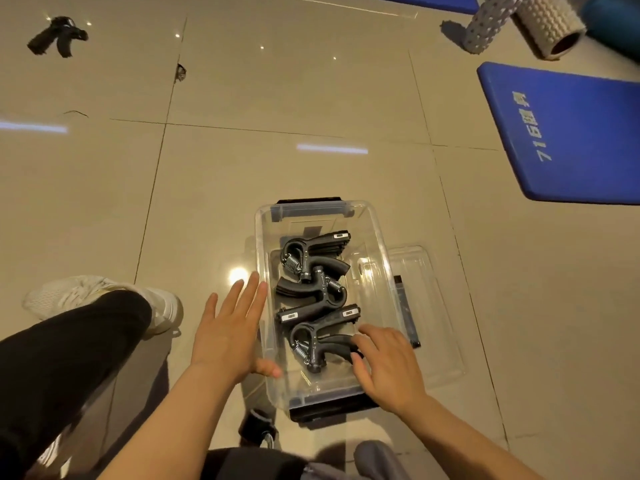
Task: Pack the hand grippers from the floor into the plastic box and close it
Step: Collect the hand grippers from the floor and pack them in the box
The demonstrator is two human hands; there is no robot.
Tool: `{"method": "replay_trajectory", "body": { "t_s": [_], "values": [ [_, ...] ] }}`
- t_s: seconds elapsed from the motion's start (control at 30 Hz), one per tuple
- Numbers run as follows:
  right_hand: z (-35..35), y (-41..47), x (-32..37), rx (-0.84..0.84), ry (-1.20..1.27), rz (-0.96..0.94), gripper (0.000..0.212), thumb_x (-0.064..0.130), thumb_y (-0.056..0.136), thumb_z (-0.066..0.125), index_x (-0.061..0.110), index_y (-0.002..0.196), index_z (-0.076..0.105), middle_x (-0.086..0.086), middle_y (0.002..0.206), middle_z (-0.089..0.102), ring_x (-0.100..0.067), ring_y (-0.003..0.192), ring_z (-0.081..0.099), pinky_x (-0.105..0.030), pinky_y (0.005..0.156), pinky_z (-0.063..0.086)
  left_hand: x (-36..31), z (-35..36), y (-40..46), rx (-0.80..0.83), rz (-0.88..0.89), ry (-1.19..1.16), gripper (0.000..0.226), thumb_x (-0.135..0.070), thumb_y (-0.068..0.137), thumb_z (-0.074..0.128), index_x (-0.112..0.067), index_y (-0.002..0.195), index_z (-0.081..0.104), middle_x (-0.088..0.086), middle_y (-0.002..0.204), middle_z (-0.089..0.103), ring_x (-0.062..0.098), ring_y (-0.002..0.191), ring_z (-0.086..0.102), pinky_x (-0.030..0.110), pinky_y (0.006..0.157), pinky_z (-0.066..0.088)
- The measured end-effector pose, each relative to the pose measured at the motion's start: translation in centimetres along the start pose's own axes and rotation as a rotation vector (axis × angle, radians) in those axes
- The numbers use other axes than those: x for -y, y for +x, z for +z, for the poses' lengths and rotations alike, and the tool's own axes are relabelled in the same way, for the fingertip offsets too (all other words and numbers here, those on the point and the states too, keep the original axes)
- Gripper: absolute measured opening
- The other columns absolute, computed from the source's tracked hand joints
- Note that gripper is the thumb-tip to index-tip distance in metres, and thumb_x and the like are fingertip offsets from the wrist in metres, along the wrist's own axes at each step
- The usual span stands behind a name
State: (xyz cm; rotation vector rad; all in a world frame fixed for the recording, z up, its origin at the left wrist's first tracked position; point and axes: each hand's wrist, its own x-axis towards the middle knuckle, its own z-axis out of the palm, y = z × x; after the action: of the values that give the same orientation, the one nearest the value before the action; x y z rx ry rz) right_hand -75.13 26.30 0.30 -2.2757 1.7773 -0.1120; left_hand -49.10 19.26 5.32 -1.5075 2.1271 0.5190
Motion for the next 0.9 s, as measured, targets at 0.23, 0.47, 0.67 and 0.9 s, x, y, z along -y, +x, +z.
{"method": "replay_trajectory", "body": {
  "t_s": [0.23,0.47,0.67,0.9],
  "values": [
    [0.4,-0.2,-0.2,-0.026,-0.003,0.033,0.03,0.032,0.081,0.048,0.016,0.103,0.061,-0.001,0.103,0.061,-0.019,0.087,0.057,-0.029,0.081,0.04,-1.4,-2.4,1.0,0.067,0.008,0.105,0.128,-0.073,0.069,0.06,-0.005,0.146,-0.016,0.011,0.155,-0.019,0.025,0.143,-0.016,0.046,0.115,-0.001],
    [0.7,-0.1,-0.4,0.014,-0.014,0.044,0.035,0.035,0.082,0.047,0.017,0.107,0.063,-0.002,0.108,0.062,-0.02,0.091,0.058,-0.032,0.084,0.041,1.5,-3.0,1.5,0.083,0.156,0.215,0.121,-0.062,0.072,0.066,-0.012,0.148,-0.015,0.005,0.156,-0.018,0.022,0.144,-0.013,0.043,0.116,-0.002],
    [0.6,0.1,-0.4,-0.057,-0.026,0.039,0.036,0.036,0.083,0.045,0.016,0.103,0.067,-0.003,0.103,0.066,-0.02,0.085,0.06,-0.031,0.085,0.038,4.5,-3.0,2.3,0.065,0.288,0.273,0.107,-0.06,0.08,0.058,-0.024,0.148,-0.016,-0.004,0.154,-0.023,0.02,0.145,-0.011,0.044,0.116,0.002],
    [-1.0,1.3,3.1,0.116,0.009,0.19,0.056,0.055,0.089,0.032,0.031,0.137,0.044,0.002,0.14,0.049,-0.019,0.123,0.049,-0.038,0.104,0.033,7.7,-6.5,-0.9,-0.151,0.35,0.155,0.07,-0.051,0.089,0.051,-0.031,0.148,0.018,-0.004,0.157,0.013,0.019,0.137,0.03,0.035,0.103,0.038]
  ]
}}
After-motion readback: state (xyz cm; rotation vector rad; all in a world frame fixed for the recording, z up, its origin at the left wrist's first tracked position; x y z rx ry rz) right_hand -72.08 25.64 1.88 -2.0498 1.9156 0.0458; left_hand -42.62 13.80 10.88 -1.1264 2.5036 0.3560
